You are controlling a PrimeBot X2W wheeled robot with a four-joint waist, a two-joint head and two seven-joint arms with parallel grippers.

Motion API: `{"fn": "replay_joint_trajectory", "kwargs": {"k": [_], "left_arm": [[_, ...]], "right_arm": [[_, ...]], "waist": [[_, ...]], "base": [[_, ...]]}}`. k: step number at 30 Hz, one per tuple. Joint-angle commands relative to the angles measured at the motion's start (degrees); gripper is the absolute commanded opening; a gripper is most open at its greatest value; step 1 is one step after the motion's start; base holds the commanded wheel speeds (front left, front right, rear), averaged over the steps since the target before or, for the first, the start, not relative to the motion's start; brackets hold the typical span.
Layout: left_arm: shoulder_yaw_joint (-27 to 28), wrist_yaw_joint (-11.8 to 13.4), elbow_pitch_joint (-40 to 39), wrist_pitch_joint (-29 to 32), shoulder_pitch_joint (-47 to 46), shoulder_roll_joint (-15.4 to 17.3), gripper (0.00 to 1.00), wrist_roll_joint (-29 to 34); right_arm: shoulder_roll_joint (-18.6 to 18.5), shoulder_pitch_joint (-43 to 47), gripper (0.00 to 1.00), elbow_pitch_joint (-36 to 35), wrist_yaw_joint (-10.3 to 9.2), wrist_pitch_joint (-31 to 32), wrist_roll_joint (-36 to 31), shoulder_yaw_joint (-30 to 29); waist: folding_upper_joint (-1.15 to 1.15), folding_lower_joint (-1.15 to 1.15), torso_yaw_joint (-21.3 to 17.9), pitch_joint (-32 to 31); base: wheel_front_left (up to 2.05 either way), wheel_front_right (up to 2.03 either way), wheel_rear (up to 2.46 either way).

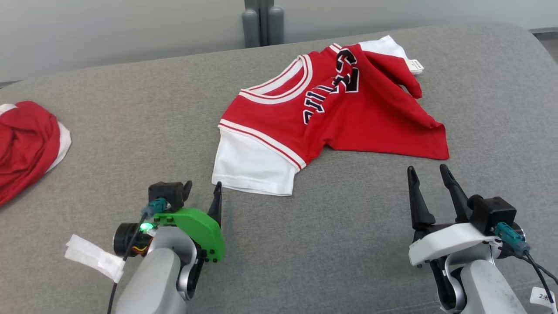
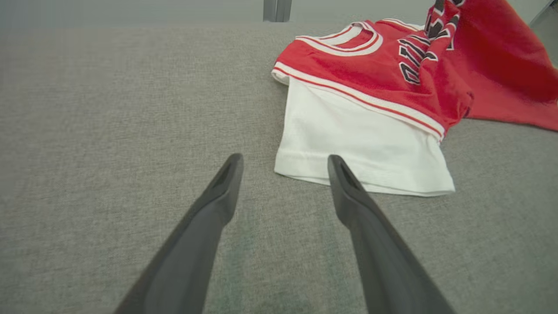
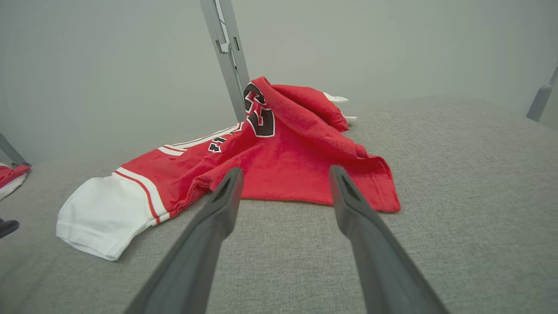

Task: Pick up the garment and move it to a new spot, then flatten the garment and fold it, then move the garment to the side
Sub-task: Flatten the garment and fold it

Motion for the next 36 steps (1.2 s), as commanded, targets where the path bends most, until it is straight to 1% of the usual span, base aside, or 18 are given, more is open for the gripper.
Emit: {"fn": "replay_joint_trajectory", "kwargs": {"k": [1, 3, 6, 12, 13, 14, 15, 16, 17, 19, 22, 27, 30, 31, 36], "left_arm": [[0.42, -0.10, 1.64, 0.83, -1.93, 0.76, 1.00, -0.40], [0.75, -0.09, 3.98, 1.53, -3.53, 1.18, 1.00, -0.66], [1.42, -0.34, 6.42, 0.82, -5.20, 1.60, 1.00, -1.36], [1.81, -0.76, 10.43, -0.35, -7.18, 2.16, 1.00, -2.06], [1.74, -0.85, 11.01, -0.53, -7.38, 2.11, 0.88, -2.08], [1.56, -0.99, 11.64, -0.55, -7.61, 2.00, 0.50, -2.17], [1.36, -1.17, 12.03, -0.53, -7.85, 1.86, 0.33, -2.19], [1.16, -1.39, 12.32, -0.61, -8.05, 1.70, 0.25, -2.21], [0.86, -1.63, 12.61, -0.80, -8.28, 1.52, 0.00, -2.25], [0.33, -2.02, 12.98, -1.18, -8.62, 1.22, 0.00, -2.16], [-0.50, -2.33, 12.73, -2.08, -8.93, 0.91, 0.00, -2.16], [-0.98, -1.77, 10.09, -4.72, -8.45, 0.61, 0.00, -2.52], [-0.97, -1.10, 7.56, -6.26, -7.55, 0.56, 0.00, -2.58], [-1.08, -0.88, 5.63, -7.15, -7.08, 0.55, 0.00, -2.60], [-1.69, -0.16, 1.13, -7.87, -5.70, 0.49, 0.00, -2.63]], "right_arm": [[-0.12, -0.85, 1.00, 0.25, -0.10, -0.17, 0.54, 0.01], [-0.11, -1.12, 1.00, 0.36, -0.10, -0.17, 0.67, -0.03], [-0.11, -1.21, 1.00, 0.32, -0.10, -0.17, 0.44, -0.84], [-0.10, -1.10, 1.00, 0.76, -0.10, -0.17, 0.02, -1.83], [-0.10, -1.08, 1.00, 0.99, -0.10, -0.17, 0.00, -2.07], [-0.11, -1.16, 1.00, 1.49, -0.10, -0.17, -0.23, -2.52], [-0.12, -1.40, 1.00, 1.84, -0.10, -0.17, -0.40, -3.01], [-0.11, -1.75, 1.00, 2.42, -0.10, -0.17, -0.75, -3.63], [-0.10, -2.23, 1.00, 3.30, -0.10, -0.16, -1.28, -4.31], [-0.09, -3.48, 1.00, 5.25, -0.10, 0.08, -2.00, -5.82], [-0.13, -6.89, 1.00, 9.09, -0.10, 2.58, -3.73, -9.00], [-0.68, -13.87, 1.00, 15.54, -0.10, 7.43, -7.90, -13.91], [-1.19, -17.62, 1.00, 19.76, -0.10, 9.49, -9.26, -14.82], [-1.94, -20.05, 1.00, 22.65, -0.10, 10.52, -9.77, -15.13], [-3.67, -24.55, 1.00, 29.97, -0.10, 12.04, -10.02, -16.23]], "waist": [[0.00, 0.00, -3.42, 2.91], [0.00, 0.00, -4.71, 3.77], [0.00, 0.00, -6.16, 4.81], [0.00, 0.00, -7.41, 5.61], [0.00, 0.00, -7.48, 5.66], [0.00, 0.00, -7.48, 5.73], [0.00, 0.00, -7.39, 5.81], [0.00, 0.00, -7.24, 5.85], [0.00, 0.00, -6.96, 5.95], [0.00, 0.00, -6.36, 6.04], [0.00, 0.00, -5.17, 6.25], [0.00, 0.00, -2.77, 6.97], [0.00, 0.00, -1.17, 7.57], [0.00, 0.00, -0.12, 8.03], [0.00, 0.00, 2.18, 9.18]], "base": [[0.00, 0.00, 0.00], [0.00, 0.00, 0.00], [0.00, 0.00, 0.00], [0.00, 0.00, 0.00], [0.00, 0.00, 0.00], [0.00, 0.00, 0.00], [0.00, 0.00, 0.00], [0.00, 0.00, 0.00], [0.00, 0.00, 0.00], [0.00, 0.00, 0.00], [0.00, 0.00, 0.00], [0.00, 0.00, 0.00], [0.00, 0.00, 0.00], [0.00, 0.00, 0.00], [0.00, 0.00, 0.00]]}}
